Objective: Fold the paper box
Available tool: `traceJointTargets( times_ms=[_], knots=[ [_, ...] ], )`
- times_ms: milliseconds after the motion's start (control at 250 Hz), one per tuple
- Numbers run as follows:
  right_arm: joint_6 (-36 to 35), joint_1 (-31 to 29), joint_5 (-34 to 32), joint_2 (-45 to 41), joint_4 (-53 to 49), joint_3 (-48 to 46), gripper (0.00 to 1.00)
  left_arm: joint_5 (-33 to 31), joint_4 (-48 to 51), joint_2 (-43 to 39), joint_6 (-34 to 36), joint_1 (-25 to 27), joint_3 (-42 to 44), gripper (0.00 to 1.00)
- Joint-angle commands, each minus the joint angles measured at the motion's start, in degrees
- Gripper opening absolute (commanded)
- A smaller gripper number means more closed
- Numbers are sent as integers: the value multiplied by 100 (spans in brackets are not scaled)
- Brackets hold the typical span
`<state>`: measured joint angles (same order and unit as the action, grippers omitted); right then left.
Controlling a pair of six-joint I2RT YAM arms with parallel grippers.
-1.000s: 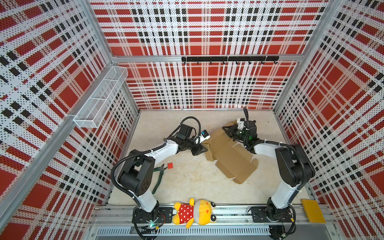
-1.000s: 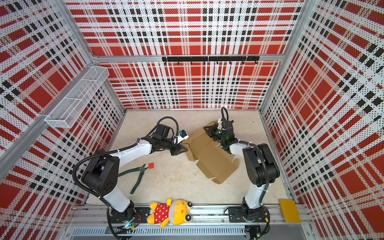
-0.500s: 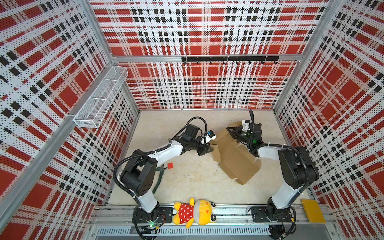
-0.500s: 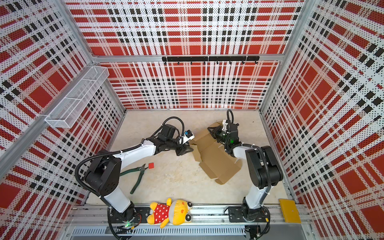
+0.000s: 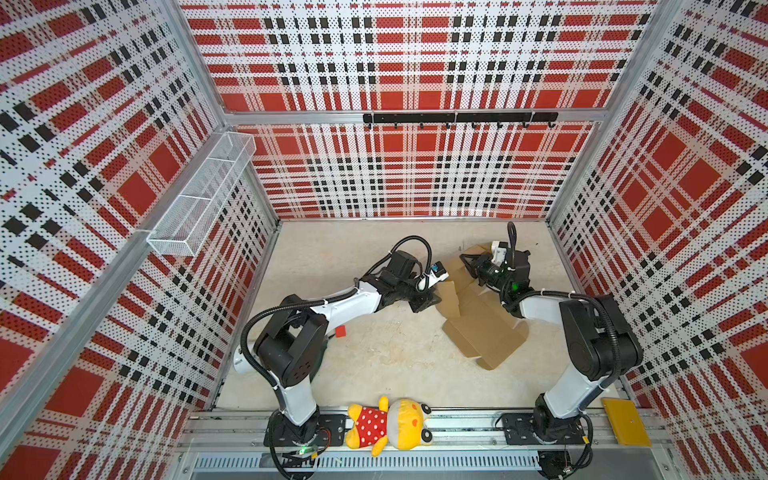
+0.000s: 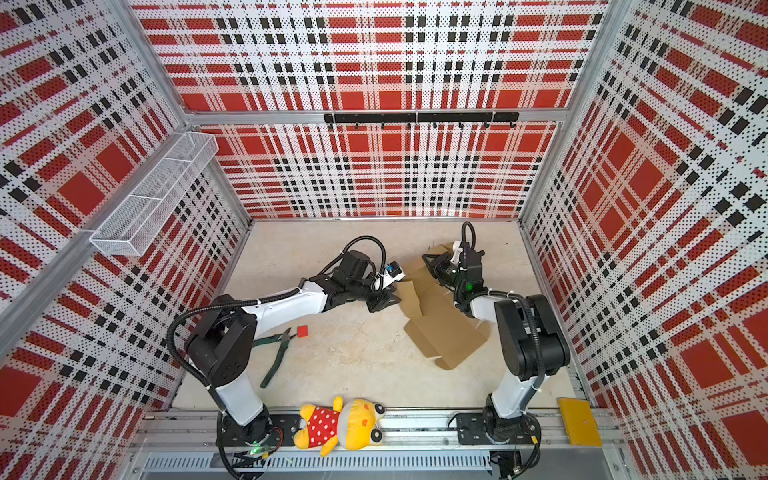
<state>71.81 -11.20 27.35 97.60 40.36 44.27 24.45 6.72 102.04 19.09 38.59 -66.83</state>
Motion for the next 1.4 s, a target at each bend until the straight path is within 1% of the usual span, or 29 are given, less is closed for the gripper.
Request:
traceJointTargets(
  times_ms=[0,176,340,520,696,784,856,1076,1217,1333,1397],
  knots=[
    [-24,-14,-113,-307,337,-124,4,-560,-347,92,-277,119,-207,43],
    [-108,4,-184,-494,466,-244,4,-1006,-531,158,-372,127,-199,43],
    [-176,20,-124,-599,812,-507,4,-1029,-631,217,-345,145,-236,43],
    [-30,116,-235,-645,1056,-989,4,-1133,-731,333,-327,213,-313,43],
    [-1,188,-453,-919,1060,-1425,4,-1301,-970,474,-349,256,-322,42],
    [-106,215,-570,-1168,864,-1550,4,-1311,-1086,531,-397,279,-353,42],
    [-326,258,-712,-1396,508,-1601,4,-1324,-1193,614,-416,297,-390,42],
    [-630,323,-1024,-1974,-334,-1689,5,-1511,-1482,823,-456,404,-583,41],
    [-578,321,-1146,-2064,-451,-1771,5,-1536,-1549,973,-640,413,-784,40],
    [-710,320,-1127,-2014,-848,-1636,6,-1521,-1594,1106,-766,415,-932,40],
    [-686,320,-1173,-1969,-825,-1661,7,-1590,-1604,1159,-879,419,-1015,40]
  ],
)
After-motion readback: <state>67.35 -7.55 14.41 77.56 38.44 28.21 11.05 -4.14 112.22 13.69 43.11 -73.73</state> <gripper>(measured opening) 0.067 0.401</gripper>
